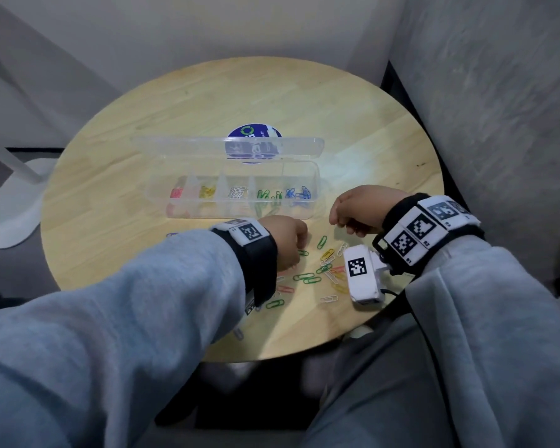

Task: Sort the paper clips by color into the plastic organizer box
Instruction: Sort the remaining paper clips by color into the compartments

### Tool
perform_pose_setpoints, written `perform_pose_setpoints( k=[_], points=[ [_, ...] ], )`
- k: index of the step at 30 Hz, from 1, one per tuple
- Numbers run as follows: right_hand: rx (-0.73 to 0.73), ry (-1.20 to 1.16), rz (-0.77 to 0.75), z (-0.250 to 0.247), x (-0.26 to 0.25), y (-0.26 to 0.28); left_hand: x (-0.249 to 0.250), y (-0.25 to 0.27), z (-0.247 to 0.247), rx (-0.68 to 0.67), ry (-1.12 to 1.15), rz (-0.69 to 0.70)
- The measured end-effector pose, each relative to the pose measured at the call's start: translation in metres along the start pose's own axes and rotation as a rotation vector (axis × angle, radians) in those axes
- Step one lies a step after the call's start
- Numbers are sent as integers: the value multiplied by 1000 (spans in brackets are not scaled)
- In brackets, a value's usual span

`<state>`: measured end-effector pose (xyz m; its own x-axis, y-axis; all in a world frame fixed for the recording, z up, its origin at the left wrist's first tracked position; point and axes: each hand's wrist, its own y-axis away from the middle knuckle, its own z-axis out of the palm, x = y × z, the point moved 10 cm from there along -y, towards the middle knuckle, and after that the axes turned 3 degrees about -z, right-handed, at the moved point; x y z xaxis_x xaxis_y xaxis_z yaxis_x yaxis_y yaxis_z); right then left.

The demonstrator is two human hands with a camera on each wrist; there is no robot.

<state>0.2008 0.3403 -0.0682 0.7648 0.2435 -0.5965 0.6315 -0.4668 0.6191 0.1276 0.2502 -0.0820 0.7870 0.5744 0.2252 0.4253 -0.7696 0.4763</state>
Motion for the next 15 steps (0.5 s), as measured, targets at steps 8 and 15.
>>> perform_pose_setpoints(
  k=[8, 15],
  points=[
    [37, 212, -57, 2, 1, -3, 13, -4, 6, -9, -68, 119],
    [69, 232, -52, 11, 0, -2, 1, -5, 10, -35, -17, 81]
  ],
)
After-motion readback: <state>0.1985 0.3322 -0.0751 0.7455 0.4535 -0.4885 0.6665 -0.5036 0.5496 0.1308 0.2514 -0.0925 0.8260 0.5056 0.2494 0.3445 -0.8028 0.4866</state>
